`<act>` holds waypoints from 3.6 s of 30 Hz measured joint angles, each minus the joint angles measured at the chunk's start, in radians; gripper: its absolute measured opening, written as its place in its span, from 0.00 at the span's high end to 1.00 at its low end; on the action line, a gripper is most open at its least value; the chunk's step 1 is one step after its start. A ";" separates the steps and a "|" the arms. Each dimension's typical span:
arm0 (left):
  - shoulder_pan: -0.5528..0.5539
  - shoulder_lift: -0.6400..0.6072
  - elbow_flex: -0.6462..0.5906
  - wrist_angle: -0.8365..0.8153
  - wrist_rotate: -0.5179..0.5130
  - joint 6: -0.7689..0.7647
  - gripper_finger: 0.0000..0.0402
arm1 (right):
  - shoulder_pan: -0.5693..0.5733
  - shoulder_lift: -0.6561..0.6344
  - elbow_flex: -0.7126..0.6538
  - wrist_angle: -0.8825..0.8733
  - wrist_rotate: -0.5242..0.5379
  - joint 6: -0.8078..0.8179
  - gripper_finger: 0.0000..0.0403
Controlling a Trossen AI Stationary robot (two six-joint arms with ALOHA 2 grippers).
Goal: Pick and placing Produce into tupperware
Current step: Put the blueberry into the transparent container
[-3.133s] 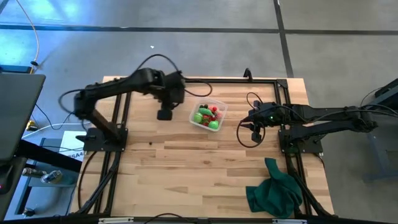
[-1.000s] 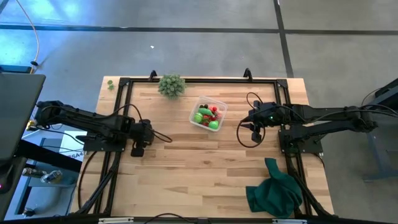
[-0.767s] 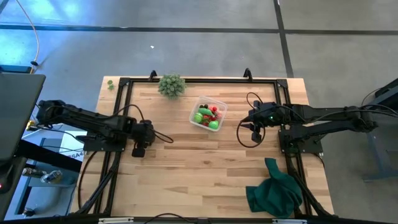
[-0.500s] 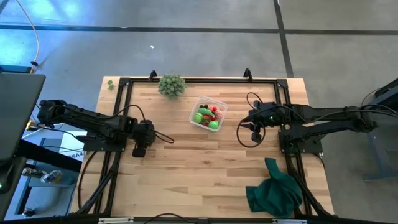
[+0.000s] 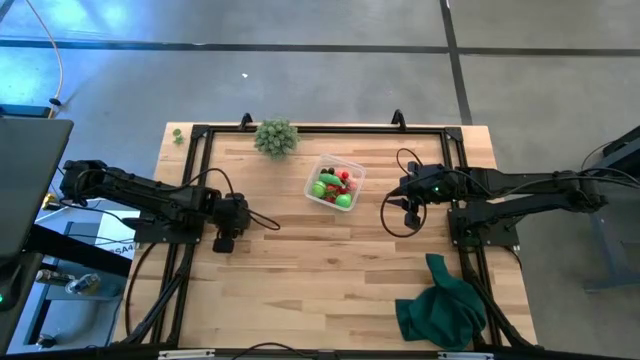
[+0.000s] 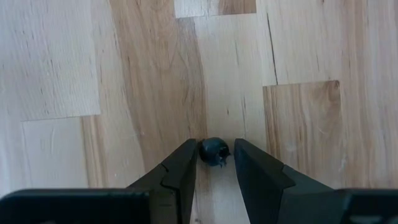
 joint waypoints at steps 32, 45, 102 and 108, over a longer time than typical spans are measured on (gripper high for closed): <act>0.000 0.001 -0.002 0.002 -0.017 -0.031 0.77 | 0.000 0.000 0.000 0.000 0.000 0.000 0.81; 0.000 0.002 -0.003 0.017 -0.013 -0.031 0.84 | 0.000 0.000 0.000 0.000 0.000 0.000 0.81; 0.001 0.127 0.112 -0.109 0.009 0.099 0.50 | 0.000 0.000 0.000 0.000 0.000 0.000 0.81; 0.000 0.126 0.101 -0.081 -0.015 0.100 0.55 | 0.000 0.000 0.000 0.000 0.000 0.000 0.81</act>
